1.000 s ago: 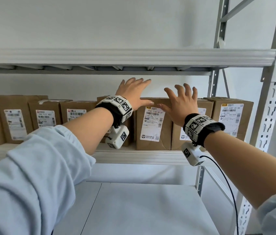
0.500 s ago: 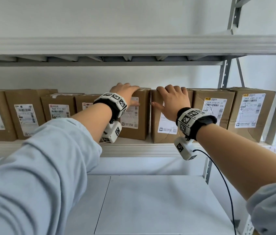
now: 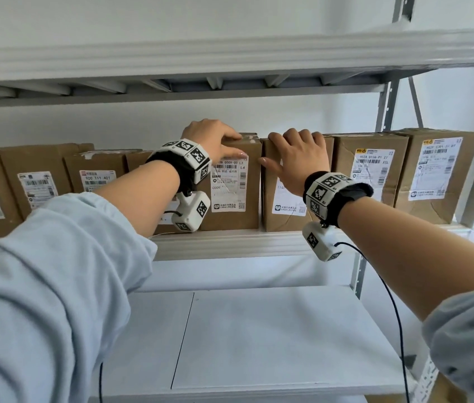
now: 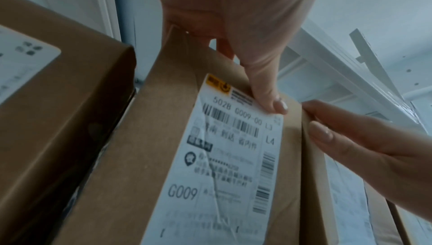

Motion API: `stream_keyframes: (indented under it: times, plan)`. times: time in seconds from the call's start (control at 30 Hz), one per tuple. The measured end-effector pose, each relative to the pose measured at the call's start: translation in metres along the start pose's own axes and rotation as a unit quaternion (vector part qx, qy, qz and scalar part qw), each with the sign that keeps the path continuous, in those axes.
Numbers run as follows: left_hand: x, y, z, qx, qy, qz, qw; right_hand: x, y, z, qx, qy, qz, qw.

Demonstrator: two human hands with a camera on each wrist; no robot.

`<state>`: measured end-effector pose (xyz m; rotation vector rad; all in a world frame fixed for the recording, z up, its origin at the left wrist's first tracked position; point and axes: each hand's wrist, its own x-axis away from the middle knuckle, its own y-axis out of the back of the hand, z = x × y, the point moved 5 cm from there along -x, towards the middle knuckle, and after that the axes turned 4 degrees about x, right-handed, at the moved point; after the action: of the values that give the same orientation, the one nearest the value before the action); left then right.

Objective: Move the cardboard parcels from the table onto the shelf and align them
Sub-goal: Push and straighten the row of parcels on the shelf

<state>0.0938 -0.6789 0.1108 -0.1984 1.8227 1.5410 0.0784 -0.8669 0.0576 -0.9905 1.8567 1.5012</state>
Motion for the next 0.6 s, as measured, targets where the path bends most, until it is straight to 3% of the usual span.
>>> stream_keyframes:
  times: [0.6]
  plan:
    - [0.013, -0.011, -0.007, 0.069, 0.005, -0.043, 0.997, 0.001, 0.002, 0.002, -0.007, -0.010, 0.007, 1.000]
